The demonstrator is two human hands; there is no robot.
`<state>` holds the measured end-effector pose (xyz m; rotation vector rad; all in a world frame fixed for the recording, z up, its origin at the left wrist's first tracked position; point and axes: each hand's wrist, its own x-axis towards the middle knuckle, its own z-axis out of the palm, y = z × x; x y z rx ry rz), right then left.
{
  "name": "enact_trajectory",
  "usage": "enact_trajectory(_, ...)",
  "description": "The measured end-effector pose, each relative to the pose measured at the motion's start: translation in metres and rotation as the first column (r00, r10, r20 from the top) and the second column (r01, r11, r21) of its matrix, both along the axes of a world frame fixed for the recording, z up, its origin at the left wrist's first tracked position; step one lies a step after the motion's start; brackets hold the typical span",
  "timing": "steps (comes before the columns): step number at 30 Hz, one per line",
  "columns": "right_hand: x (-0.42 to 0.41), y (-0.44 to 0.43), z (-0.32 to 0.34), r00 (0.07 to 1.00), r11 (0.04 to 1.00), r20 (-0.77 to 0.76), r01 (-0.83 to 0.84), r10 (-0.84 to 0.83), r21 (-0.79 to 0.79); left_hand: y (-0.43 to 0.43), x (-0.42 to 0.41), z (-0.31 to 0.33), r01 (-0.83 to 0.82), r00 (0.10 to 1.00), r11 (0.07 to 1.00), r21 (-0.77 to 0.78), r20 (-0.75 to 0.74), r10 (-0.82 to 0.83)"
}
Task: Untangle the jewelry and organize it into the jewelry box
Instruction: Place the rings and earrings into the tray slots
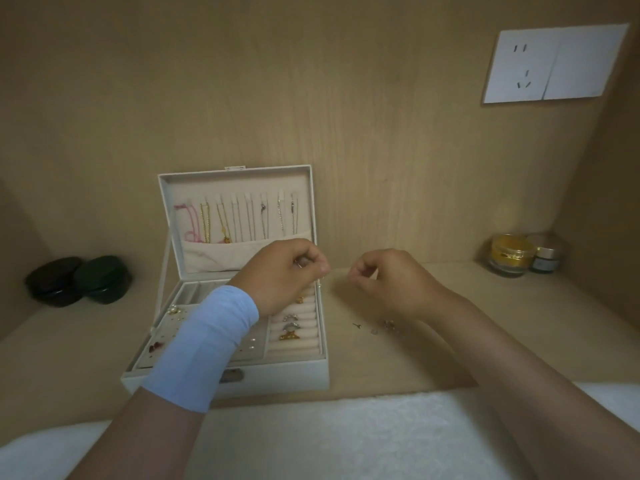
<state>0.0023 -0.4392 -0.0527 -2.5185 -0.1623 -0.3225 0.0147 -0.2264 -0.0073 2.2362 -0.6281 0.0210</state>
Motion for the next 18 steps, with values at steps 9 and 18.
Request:
enact_trajectory(9, -0.031, 0.07, 0.046, 0.955, 0.978, 0.21, -0.205, 0.209, -0.039, 0.055, -0.021, 0.005, -0.051, 0.981, 0.984, -0.17, -0.193, 0.017)
enact_trajectory(18, -0.037, 0.122, 0.05, 0.934, 0.956, 0.247, -0.284, 0.259, 0.073, 0.1, -0.032, 0.003, -0.046, 0.982, 0.962, -0.27, -0.187, -0.006)
